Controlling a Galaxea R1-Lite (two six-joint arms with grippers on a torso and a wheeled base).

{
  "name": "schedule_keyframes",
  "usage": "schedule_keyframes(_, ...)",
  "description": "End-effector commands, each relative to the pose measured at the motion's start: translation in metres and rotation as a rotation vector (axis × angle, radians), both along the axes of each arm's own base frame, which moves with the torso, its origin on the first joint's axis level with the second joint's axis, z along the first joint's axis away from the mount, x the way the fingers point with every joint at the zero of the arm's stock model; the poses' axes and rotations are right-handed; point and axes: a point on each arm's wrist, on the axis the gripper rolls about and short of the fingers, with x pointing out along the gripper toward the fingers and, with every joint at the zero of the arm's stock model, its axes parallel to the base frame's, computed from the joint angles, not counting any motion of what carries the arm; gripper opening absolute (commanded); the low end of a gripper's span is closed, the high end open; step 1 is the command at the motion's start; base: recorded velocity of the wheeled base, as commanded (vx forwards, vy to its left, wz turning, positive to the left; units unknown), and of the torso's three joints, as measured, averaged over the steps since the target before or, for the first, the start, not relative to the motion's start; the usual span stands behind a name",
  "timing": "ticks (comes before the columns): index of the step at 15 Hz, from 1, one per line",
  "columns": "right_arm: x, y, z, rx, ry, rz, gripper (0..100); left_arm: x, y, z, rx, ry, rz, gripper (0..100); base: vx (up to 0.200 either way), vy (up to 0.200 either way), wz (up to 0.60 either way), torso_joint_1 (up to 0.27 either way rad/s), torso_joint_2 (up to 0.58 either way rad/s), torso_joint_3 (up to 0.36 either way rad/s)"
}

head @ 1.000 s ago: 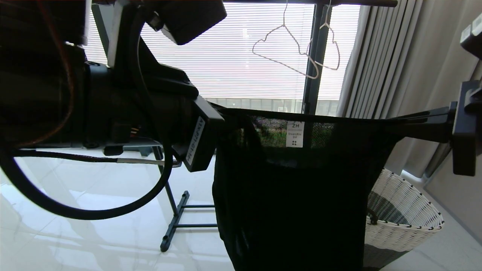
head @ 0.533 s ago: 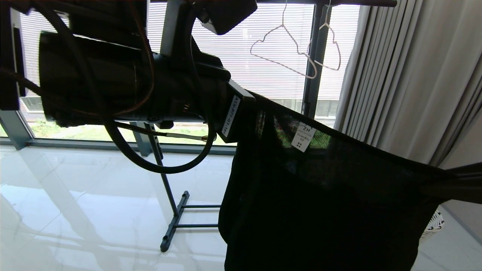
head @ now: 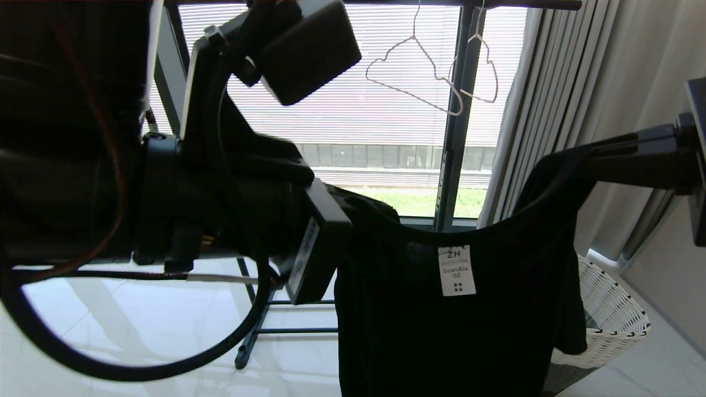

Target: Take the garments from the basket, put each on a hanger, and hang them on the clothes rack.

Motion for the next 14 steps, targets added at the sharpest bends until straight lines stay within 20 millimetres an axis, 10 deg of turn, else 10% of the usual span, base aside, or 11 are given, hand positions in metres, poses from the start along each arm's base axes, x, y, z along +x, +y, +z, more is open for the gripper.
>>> schedule_keyframes(1, 0.034, 0.032, 0.006, -0.003, 0.003, -0.011, 0, -0.045, 0.019, -0.005, 0.015, 0.036, -0.102, 0, 0.0, 0.0, 0.0, 0.0, 0.0, 0.0)
schedule_keyframes(14, 0.002, 0.0, 0.0, -0.102, 0.095, -0.009, 0, 0.01, 0.012, -0.006, 0.015, -0.113, 0.199, 0, 0.0, 0.0, 0.0, 0.0, 0.0, 0.0)
